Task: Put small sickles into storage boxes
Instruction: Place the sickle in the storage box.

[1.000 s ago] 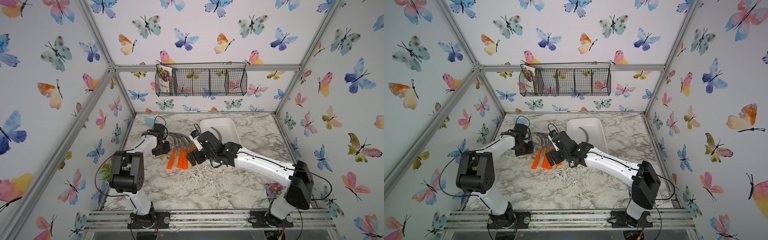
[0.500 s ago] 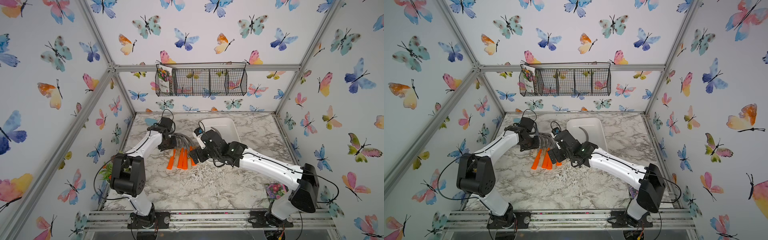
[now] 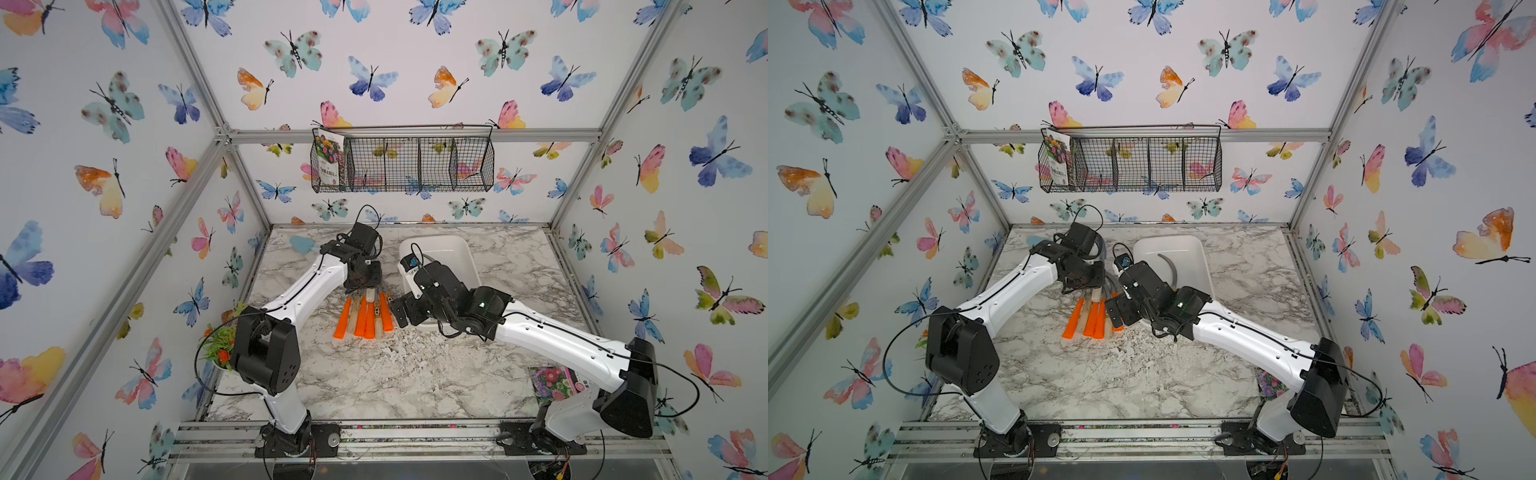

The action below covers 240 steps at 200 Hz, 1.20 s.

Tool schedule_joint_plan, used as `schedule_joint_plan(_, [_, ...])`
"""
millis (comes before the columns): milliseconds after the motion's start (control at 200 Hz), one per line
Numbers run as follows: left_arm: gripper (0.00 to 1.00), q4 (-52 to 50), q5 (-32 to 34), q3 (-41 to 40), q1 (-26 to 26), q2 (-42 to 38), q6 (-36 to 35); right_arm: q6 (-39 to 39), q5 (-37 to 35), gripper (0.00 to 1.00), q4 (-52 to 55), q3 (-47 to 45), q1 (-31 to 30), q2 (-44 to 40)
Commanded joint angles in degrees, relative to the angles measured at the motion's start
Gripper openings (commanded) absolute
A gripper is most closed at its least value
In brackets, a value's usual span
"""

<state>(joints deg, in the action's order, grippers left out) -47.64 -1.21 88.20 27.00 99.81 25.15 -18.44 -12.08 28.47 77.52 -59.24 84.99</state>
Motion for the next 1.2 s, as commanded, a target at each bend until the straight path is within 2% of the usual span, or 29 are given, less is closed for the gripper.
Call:
schedule_joint_plan(0, [0.0, -2.0, 0.2, 3.1, 2.0, 2.4, 1.7, -0.6, -2.5, 0.98, 2.0, -1.5, -0.2, -2.1])
schedule_joint_plan(385, [0.0, -3.3, 0.9, 9.7, 8.3, 7.9, 3.4, -2.2, -3.7, 0.98, 3.3, -4.8, 0.7, -6.1])
schedule_joint_plan(1196, [0.0, -2.4, -0.2, 20.6, 17.3, 22.9, 5.3, -6.2, -3.4, 0.98, 8.5, -13.4, 8.0, -17.4])
